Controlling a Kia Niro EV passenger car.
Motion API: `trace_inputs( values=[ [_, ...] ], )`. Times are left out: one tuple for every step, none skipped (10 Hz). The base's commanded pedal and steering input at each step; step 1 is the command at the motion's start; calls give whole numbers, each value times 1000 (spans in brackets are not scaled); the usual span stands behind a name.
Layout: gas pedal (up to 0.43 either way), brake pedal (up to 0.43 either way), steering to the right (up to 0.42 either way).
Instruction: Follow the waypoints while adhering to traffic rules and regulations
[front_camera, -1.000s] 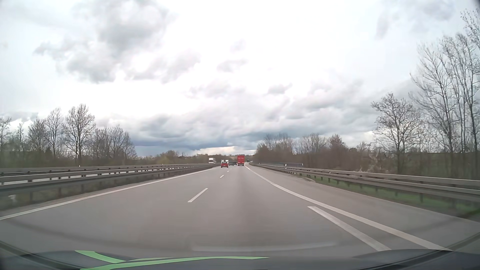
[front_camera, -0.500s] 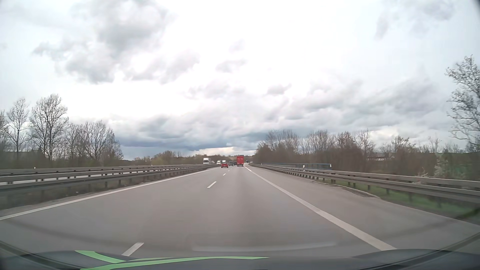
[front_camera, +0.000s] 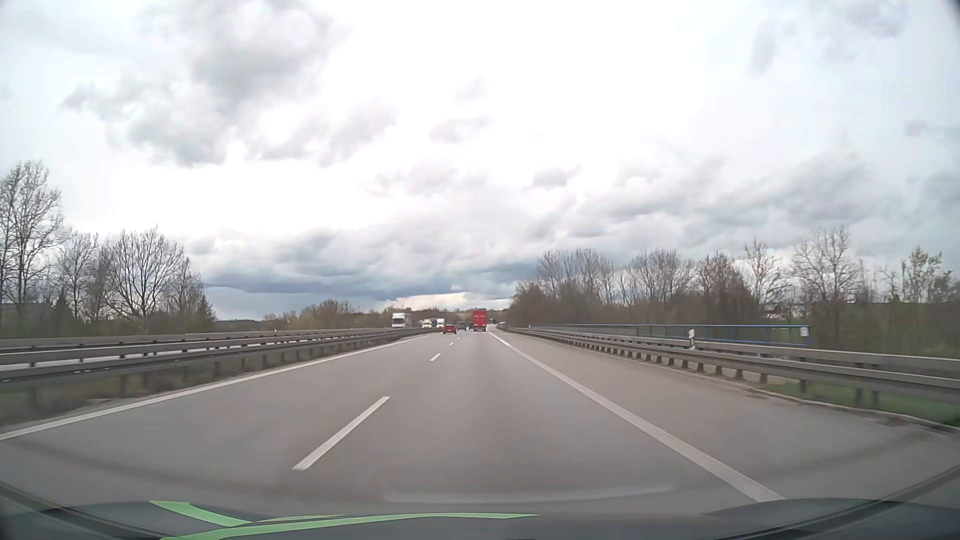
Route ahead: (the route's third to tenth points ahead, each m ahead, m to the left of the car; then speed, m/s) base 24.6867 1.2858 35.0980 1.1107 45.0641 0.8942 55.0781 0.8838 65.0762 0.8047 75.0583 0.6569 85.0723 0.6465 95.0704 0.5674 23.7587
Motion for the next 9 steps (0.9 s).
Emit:
trace_inputs(
  values=[
    [488,0,-2],
    [488,0,-2],
    [488,0,-2],
    [488,0,-2],
    [488,0,-2],
    [488,0,-2],
    [488,0,-2],
    [488,0,-2],
    [488,0,-2]
  ],
)
